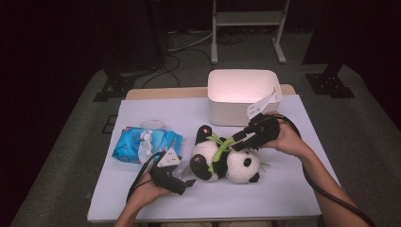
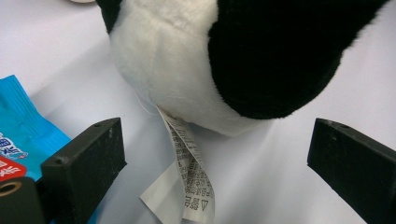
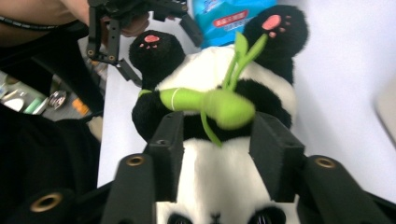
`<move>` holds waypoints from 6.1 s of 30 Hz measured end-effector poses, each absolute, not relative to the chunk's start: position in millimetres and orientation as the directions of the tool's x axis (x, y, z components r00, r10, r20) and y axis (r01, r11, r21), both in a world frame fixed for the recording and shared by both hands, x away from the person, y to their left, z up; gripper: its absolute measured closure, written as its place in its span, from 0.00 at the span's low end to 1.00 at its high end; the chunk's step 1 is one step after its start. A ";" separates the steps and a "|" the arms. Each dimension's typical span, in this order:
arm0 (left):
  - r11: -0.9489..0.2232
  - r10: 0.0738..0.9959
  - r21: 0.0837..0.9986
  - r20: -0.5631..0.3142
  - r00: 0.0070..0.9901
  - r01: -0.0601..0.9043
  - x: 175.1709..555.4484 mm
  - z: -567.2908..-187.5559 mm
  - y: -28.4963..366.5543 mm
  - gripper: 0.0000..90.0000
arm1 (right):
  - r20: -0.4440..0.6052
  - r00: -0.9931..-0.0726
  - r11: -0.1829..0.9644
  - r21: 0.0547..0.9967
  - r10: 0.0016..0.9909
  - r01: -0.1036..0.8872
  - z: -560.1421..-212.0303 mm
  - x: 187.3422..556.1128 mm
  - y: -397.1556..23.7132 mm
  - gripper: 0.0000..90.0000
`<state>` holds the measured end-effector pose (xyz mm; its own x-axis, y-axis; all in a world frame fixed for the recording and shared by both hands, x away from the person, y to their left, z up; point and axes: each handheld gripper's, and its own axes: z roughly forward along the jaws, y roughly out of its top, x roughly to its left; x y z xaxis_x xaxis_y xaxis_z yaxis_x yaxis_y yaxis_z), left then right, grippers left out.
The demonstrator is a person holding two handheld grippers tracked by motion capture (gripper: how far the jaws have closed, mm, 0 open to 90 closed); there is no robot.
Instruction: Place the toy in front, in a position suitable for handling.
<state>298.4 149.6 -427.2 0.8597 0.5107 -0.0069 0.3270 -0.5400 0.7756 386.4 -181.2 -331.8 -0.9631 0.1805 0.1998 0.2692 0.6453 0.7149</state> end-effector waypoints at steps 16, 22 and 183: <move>-0.588 0.480 0.743 0.001 0.877 0.321 300.8 -415.1 165.9 0.06 | 0.215 -0.948 0.535 0.786 0.233 0.310 -357.2 362.1 -225.4 0.50; -0.593 0.494 0.739 0.023 0.869 0.318 299.9 -406.1 183.6 0.12 | 0.216 -0.947 0.557 0.769 0.236 0.314 -364.8 358.6 -230.3 0.46; -0.751 -0.058 0.660 -0.043 0.997 -0.015 366.9 -320.9 3.2 0.90 | 0.219 -0.932 0.482 0.808 0.288 0.339 -356.7 353.7 -285.4 0.43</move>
